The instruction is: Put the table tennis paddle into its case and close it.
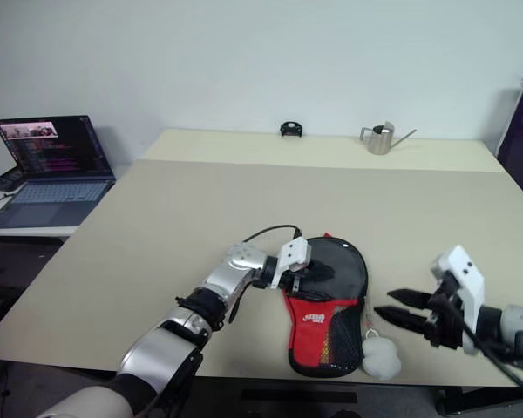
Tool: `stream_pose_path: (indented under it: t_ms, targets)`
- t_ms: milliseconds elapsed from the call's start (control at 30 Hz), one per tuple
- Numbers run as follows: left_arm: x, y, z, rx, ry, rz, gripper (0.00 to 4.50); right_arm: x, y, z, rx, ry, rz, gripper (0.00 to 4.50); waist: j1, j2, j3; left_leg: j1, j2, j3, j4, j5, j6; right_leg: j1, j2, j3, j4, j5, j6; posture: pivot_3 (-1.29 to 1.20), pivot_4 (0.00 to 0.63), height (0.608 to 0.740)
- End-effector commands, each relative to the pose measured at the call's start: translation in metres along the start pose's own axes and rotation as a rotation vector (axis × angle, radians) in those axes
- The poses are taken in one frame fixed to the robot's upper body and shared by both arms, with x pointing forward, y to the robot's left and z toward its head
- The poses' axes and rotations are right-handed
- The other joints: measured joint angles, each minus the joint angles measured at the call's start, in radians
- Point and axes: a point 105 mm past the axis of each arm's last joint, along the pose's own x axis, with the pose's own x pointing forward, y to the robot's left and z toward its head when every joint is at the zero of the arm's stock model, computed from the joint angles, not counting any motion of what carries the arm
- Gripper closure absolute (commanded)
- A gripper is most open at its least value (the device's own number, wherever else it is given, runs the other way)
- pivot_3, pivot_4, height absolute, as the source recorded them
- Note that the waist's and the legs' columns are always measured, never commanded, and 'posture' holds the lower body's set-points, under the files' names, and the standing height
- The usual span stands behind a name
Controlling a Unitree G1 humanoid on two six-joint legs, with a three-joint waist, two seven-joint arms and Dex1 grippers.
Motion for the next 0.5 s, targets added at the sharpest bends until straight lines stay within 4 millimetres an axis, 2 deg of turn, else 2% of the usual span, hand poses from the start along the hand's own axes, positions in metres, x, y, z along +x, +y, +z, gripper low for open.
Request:
stream_pose_path:
  t_ms: [33,100,200,333,367,500]
  targets:
    - [0.003,0.003,0.004,0.03,-0.003,0.006,1.18,0.004,0.017,-0.006,-0.036,0.024,0.046,2.09,0.001,0.0,0.0,0.0,0.0,0.0,0.0,0.0,0.0,0.001,0.0,0.0,0.0,0.0,0.0,0.0,0.15,0.74]
    - [0.005,0.003,0.005,0.03,-0.005,0.008,1.18,0.006,0.017,-0.015,-0.012,0.049,0.045,2.09,0.0,0.0,0.0,0.002,0.0,-0.001,0.0,0.0,0.0,0.002,0.0,-0.001,0.0,0.0,0.0,0.0,0.15,0.74]
    - [0.005,0.003,0.005,0.031,-0.009,0.008,1.18,0.006,0.011,-0.028,0.015,0.086,0.012,1.53,0.0,-0.001,0.0,0.002,-0.001,-0.001,0.0,0.0,0.0,0.002,0.001,-0.001,0.0,0.0,0.0,0.0,0.15,0.74]
    - [0.003,0.002,0.003,0.031,-0.008,0.01,1.18,0.006,0.008,-0.037,0.026,0.104,-0.013,0.21,0.0,-0.001,0.0,0.002,-0.001,-0.001,0.0,0.0,0.0,0.002,0.001,0.0,0.0,0.0,0.0,0.0,0.15,0.74]
    - [0.003,0.002,0.003,0.03,-0.007,0.011,1.18,0.007,0.006,-0.04,0.031,0.103,-0.028,0.02,0.0,-0.001,0.0,0.002,-0.001,-0.001,0.0,0.0,0.0,0.002,0.001,-0.001,0.0,0.0,0.0,0.0,0.15,0.74]
    - [0.002,0.002,0.002,0.031,-0.006,0.014,1.18,0.016,-0.004,-0.053,0.043,0.107,-0.081,0.02,-0.001,-0.001,0.0,0.003,-0.001,-0.001,0.0,0.0,0.0,0.003,0.001,0.0,0.0,0.0,0.0,0.0,0.15,0.74]
